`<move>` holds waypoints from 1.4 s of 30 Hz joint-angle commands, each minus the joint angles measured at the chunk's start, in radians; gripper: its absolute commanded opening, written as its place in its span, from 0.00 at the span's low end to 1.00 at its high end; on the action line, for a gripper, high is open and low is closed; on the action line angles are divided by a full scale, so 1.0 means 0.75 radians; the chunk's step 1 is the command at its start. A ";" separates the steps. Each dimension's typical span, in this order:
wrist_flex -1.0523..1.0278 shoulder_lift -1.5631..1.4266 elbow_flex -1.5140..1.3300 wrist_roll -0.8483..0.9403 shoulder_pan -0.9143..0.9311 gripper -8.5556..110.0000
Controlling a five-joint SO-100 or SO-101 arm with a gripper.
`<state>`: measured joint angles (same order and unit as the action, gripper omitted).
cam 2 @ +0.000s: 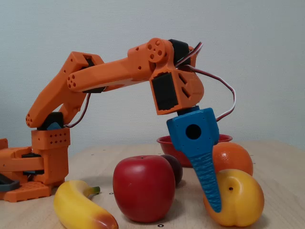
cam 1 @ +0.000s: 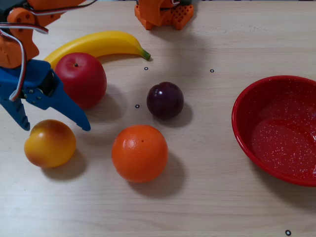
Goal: Put peach in the red bowl.
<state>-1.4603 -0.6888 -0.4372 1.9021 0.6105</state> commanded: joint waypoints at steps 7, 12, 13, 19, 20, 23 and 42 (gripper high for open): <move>0.117 -0.053 0.129 -0.074 -0.057 0.48; 0.153 -0.035 0.131 -0.059 -0.057 0.48; 0.153 -0.033 0.135 -0.059 -0.057 0.48; 0.166 -0.033 0.133 -0.057 -0.057 0.48; 0.168 -0.033 0.131 -0.057 -0.057 0.48; 0.188 -0.033 0.119 -0.055 -0.057 0.48; 0.202 -0.031 0.067 -0.049 -0.063 0.47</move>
<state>-1.3392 -0.6596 -0.4372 1.8684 0.5860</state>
